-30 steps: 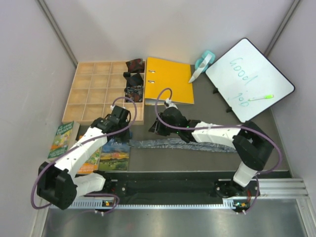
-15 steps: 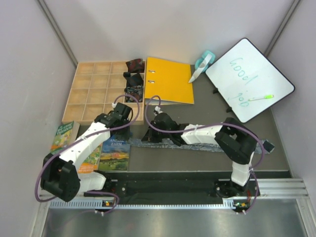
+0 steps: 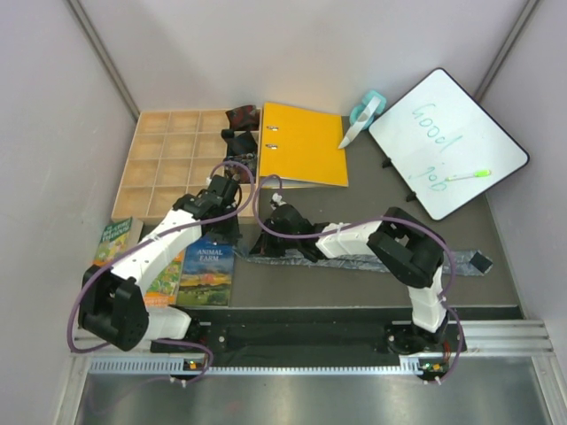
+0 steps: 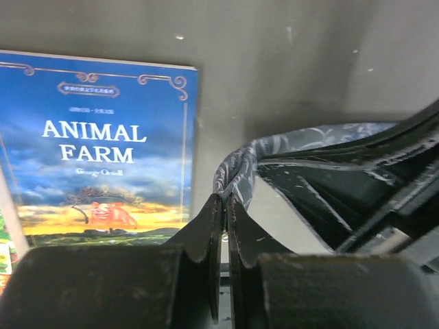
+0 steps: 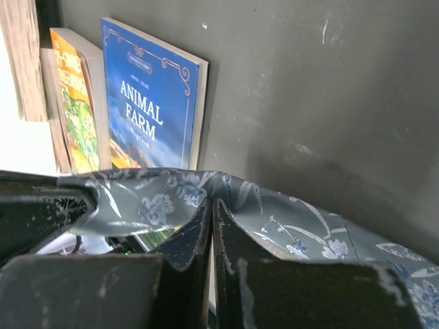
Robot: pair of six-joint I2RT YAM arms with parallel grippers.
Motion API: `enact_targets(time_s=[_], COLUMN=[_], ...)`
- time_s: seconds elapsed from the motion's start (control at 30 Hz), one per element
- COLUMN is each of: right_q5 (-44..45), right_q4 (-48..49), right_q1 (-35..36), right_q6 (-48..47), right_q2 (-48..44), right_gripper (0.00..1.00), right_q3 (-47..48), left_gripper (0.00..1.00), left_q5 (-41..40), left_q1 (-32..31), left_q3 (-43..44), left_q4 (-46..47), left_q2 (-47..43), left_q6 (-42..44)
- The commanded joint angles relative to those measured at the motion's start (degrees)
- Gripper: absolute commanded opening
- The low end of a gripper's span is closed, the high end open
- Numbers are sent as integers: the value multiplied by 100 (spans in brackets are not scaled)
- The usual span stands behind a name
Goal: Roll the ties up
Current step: Roll the tie at the center of the board.
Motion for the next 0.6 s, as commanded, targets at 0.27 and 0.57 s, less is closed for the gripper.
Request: enact_targets(time_s=[0.27, 0.57], right_q5=[-2, 244], right_q4=[421, -52], right_q1=[79, 27], right_q6=[-11, -187], right_q2=[282, -516], right_gripper=[0, 0], right_q3=[294, 13], left_gripper=[0, 0], left_q5=[1086, 1386], left_q1=[12, -67], left_q3=[235, 60], left_q4=[277, 541], left_q2=[-3, -3], left_q6=[-410, -560])
